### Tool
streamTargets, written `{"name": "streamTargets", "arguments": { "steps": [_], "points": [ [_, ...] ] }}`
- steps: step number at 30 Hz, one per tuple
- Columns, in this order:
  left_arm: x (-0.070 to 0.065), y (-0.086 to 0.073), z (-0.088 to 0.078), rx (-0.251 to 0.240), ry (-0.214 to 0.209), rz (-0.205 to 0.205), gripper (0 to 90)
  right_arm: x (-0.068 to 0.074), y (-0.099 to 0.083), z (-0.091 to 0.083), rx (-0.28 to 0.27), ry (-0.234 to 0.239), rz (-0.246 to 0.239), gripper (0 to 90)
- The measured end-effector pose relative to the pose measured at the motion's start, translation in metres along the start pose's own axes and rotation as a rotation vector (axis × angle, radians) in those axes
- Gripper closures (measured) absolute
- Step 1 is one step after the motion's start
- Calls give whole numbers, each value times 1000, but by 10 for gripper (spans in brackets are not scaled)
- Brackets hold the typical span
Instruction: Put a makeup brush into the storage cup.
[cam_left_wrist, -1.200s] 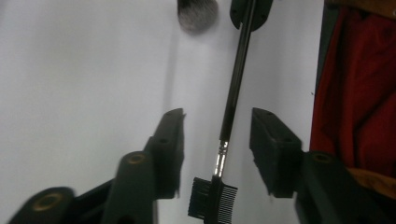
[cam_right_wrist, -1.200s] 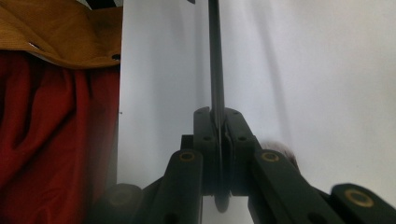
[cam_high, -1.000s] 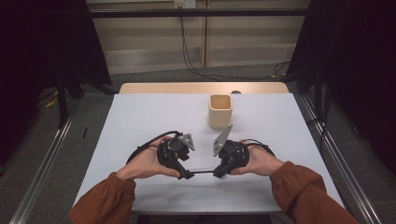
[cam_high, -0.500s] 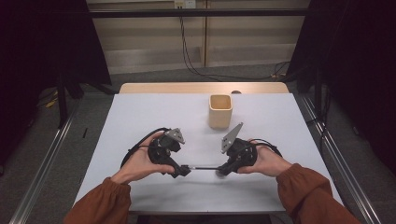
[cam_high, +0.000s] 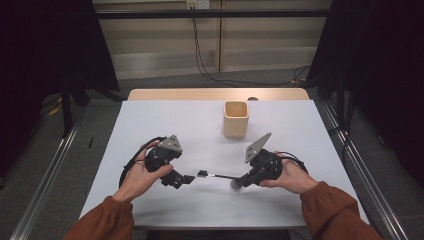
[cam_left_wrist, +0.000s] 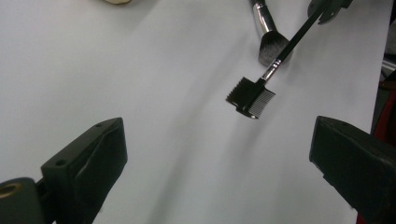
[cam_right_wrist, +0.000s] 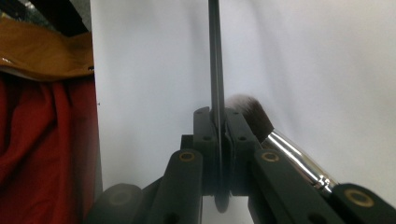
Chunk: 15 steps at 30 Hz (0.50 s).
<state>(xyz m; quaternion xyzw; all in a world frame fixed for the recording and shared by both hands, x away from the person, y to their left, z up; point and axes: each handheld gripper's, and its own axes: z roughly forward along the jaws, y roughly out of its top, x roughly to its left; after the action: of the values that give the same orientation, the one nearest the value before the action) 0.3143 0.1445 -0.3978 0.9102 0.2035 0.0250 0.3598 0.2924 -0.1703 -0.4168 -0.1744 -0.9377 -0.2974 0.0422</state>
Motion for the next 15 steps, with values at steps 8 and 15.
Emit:
{"name": "streamTargets", "arguments": {
  "steps": [8, 15],
  "points": [
    [-3, -11, -8, -59, 40, -6, 41, 0, -5, -3, -58, -29, 24, 857],
    [-6, -20, -9, -108, 77, -7, 41, -1, -9, -5, -127, -47, 54, 857]
  ]
}}
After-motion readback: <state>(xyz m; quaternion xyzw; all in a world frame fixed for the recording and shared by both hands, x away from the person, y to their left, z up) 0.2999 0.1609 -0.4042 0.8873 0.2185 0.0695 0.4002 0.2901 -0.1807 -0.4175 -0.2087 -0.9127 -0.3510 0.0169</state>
